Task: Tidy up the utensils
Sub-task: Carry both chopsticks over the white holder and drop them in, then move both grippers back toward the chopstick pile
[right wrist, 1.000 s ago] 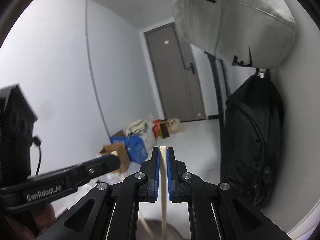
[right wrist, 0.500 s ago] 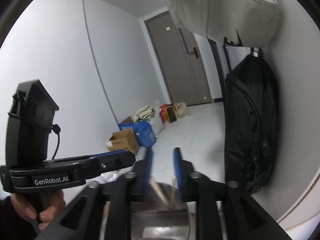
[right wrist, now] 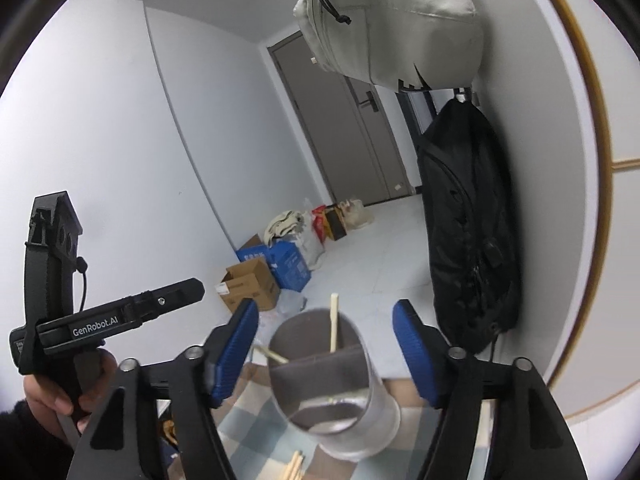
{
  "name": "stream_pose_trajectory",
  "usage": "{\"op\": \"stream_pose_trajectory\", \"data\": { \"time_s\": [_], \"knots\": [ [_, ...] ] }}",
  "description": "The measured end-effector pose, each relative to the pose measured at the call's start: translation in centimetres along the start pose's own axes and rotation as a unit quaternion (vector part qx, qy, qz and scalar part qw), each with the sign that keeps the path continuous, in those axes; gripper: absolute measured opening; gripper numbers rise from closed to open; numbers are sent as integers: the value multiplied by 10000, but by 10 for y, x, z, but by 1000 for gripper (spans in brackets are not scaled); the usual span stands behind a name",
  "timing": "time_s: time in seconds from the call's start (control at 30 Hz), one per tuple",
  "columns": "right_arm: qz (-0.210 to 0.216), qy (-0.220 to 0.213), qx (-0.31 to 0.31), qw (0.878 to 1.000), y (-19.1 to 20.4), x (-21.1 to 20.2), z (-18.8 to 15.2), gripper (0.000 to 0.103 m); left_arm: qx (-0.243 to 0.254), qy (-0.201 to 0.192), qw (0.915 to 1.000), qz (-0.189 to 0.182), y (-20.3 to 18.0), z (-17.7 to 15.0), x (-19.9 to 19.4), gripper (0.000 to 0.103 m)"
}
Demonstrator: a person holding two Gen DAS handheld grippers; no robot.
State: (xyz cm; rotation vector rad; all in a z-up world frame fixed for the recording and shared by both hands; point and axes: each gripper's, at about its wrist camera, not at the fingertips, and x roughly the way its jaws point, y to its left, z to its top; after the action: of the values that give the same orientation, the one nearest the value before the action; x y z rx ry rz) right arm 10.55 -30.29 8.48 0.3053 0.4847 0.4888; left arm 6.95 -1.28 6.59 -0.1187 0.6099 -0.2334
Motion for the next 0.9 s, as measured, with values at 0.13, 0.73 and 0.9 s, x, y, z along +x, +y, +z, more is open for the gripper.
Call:
{"op": "stream_pose_trajectory", "data": {
  "time_s": [0.13, 0.73, 0.9],
  "knots": [
    [-4, 31, -73, 10000, 9, -13, -10, 78, -37, -74, 9998, 170, -5, -8, -11, 66],
    [-37, 565, -127, 9983, 27, -23, -65, 98, -42, 224, 9973, 697, 18, -70, -20, 88],
    [-70, 835, -54, 9965, 24, -16, -78, 101, -315, 798, 9935, 746, 36, -101, 3, 88]
  ]
}}
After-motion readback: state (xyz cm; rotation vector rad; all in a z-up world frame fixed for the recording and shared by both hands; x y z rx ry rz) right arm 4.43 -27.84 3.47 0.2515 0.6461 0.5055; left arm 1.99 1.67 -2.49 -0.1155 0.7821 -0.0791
